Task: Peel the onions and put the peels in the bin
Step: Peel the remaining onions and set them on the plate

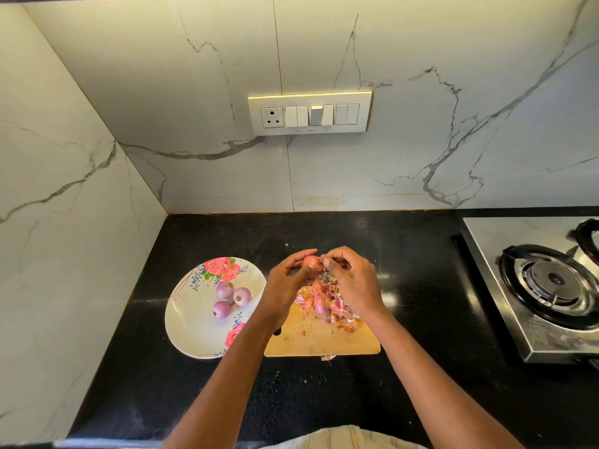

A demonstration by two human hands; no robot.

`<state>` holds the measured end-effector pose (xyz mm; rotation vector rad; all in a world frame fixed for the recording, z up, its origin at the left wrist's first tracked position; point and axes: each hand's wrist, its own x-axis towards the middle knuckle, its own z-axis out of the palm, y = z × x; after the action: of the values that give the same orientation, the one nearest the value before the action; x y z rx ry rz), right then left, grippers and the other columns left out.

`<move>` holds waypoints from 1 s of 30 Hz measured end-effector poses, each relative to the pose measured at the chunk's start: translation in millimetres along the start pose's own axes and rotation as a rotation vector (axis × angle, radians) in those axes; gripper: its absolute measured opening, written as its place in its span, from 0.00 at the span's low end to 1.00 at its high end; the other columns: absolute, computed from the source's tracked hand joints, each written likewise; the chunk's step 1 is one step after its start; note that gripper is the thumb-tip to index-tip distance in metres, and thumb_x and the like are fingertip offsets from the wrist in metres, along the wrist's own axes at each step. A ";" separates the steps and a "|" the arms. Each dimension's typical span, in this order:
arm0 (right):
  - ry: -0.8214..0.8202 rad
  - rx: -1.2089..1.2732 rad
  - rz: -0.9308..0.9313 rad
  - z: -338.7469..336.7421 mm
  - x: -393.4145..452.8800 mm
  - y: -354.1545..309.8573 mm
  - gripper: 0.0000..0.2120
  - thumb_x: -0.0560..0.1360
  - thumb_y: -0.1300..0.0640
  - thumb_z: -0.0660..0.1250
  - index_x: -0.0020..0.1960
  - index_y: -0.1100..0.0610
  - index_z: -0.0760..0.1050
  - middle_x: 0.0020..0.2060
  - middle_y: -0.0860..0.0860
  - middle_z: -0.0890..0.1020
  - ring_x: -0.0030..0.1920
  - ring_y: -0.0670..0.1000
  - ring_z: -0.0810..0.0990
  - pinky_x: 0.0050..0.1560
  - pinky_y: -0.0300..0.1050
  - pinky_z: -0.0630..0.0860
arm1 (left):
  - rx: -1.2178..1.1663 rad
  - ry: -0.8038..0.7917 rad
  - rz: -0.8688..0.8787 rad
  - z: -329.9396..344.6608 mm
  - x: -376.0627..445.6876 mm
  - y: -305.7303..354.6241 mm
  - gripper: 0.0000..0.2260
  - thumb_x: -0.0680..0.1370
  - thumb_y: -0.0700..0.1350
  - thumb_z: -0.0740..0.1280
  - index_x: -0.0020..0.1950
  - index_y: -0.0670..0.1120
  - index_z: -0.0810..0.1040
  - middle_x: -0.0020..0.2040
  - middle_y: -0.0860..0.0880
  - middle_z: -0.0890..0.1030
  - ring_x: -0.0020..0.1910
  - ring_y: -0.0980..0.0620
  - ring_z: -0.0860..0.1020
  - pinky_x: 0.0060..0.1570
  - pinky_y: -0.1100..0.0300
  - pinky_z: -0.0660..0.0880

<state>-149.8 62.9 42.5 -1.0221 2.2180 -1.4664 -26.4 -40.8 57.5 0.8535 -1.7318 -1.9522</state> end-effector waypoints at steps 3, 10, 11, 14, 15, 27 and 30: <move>0.037 -0.007 0.079 2.7 -0.6 2.4 0.07 0.82 0.51 0.67 0.55 0.52 0.81 0.47 0.43 0.83 0.47 0.41 0.81 0.43 0.27 0.76 | 0.082 -0.019 0.033 2.7 0.5 -2.4 0.17 0.77 0.53 0.71 0.65 0.53 0.79 0.59 0.56 0.83 0.58 0.56 0.82 0.57 0.63 0.79; 0.040 0.332 0.352 -1.4 1.0 6.6 0.05 0.81 0.55 0.68 0.50 0.54 0.81 0.42 0.51 0.85 0.43 0.51 0.85 0.49 0.50 0.84 | 0.106 0.047 0.000 -10.1 1.7 -17.6 0.19 0.75 0.55 0.73 0.65 0.56 0.76 0.63 0.55 0.80 0.63 0.53 0.79 0.64 0.55 0.77; -0.021 0.259 0.337 -4.6 1.6 9.4 0.05 0.81 0.55 0.68 0.50 0.54 0.81 0.42 0.50 0.85 0.43 0.51 0.85 0.49 0.50 0.84 | 0.097 0.050 -0.004 -12.1 1.9 -17.8 0.19 0.75 0.55 0.73 0.65 0.56 0.77 0.62 0.54 0.80 0.62 0.53 0.79 0.64 0.54 0.77; -0.277 -0.017 0.293 -6.8 -2.3 21.2 0.04 0.80 0.54 0.69 0.53 0.51 0.83 0.45 0.46 0.85 0.46 0.47 0.84 0.49 0.46 0.82 | 0.107 0.044 -0.021 -14.8 -0.3 -16.8 0.20 0.73 0.58 0.72 0.63 0.56 0.77 0.62 0.54 0.81 0.62 0.53 0.80 0.63 0.56 0.77; -0.313 -0.052 0.289 -5.7 -5.2 24.9 0.05 0.80 0.53 0.70 0.55 0.50 0.83 0.47 0.44 0.85 0.48 0.46 0.84 0.49 0.43 0.81 | 0.118 0.038 -0.031 -14.8 -2.2 -18.5 0.20 0.73 0.58 0.72 0.63 0.56 0.77 0.61 0.54 0.81 0.62 0.53 0.80 0.61 0.58 0.77; -0.230 0.280 0.207 -4.1 -9.7 16.4 0.07 0.74 0.56 0.76 0.53 0.51 0.85 0.46 0.46 0.87 0.51 0.46 0.85 0.55 0.44 0.82 | 0.136 -0.034 -0.128 -11.8 -5.0 -25.0 0.19 0.74 0.58 0.72 0.64 0.56 0.80 0.59 0.56 0.83 0.62 0.52 0.80 0.69 0.47 0.74; -0.218 0.305 0.237 -3.3 -6.2 16.2 0.04 0.76 0.56 0.74 0.51 0.52 0.85 0.44 0.48 0.87 0.48 0.48 0.85 0.52 0.45 0.83 | 0.142 -0.038 -0.123 -14.4 -4.5 -21.0 0.18 0.75 0.56 0.73 0.63 0.56 0.81 0.59 0.57 0.84 0.62 0.52 0.80 0.69 0.45 0.74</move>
<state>-153.7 73.1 28.7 -0.7519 1.8237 -1.4518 -11.3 -45.3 37.0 1.0006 -1.8998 -1.9519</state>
